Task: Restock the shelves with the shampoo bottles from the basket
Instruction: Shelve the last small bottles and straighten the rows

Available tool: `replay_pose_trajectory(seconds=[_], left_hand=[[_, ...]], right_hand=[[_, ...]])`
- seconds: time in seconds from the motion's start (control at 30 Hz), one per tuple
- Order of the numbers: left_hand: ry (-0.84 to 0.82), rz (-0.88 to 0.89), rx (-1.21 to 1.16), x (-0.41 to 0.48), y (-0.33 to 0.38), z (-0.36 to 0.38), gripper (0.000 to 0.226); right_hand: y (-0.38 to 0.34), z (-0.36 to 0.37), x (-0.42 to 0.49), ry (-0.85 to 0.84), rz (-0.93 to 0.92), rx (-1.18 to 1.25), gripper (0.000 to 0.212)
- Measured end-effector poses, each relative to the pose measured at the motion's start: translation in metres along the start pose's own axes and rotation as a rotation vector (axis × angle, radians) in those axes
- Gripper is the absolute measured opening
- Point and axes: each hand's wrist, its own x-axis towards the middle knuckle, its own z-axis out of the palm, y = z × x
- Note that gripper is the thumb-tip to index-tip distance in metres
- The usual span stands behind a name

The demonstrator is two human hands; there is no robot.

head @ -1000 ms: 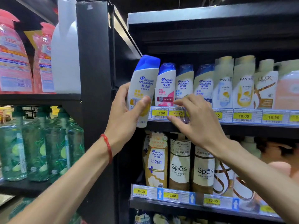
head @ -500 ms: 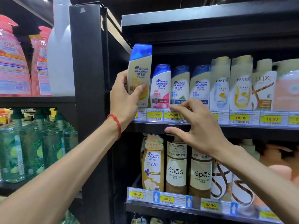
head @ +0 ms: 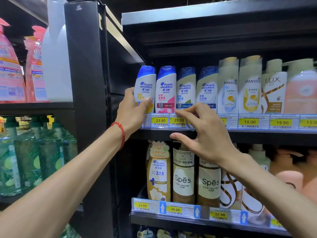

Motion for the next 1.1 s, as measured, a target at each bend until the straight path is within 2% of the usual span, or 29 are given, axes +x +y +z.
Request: replay_pose_trajectory(seconds=[0.37, 0.6, 0.97, 1.1], left_hand=[[-0.036, -0.097, 0.013, 0.005, -0.004, -0.009, 0.036], [0.099, 0.003, 0.105, -0.008, -0.013, -0.005, 0.057], [0.112, 0.010, 0.143, -0.012, -0.013, -0.004, 0.044], [0.083, 0.012, 0.128, -0.019, -0.015, -0.008, 0.036]], right_hand=[[-0.001, 0.001, 0.000, 0.012, 0.001, -0.016, 0.068], [-0.002, 0.001, -0.001, 0.016, 0.002, -0.037, 0.070], [-0.005, -0.002, -0.001, 0.006, 0.019, 0.003, 0.065], [-0.015, -0.006, 0.005, 0.027, 0.141, 0.143, 0.053]])
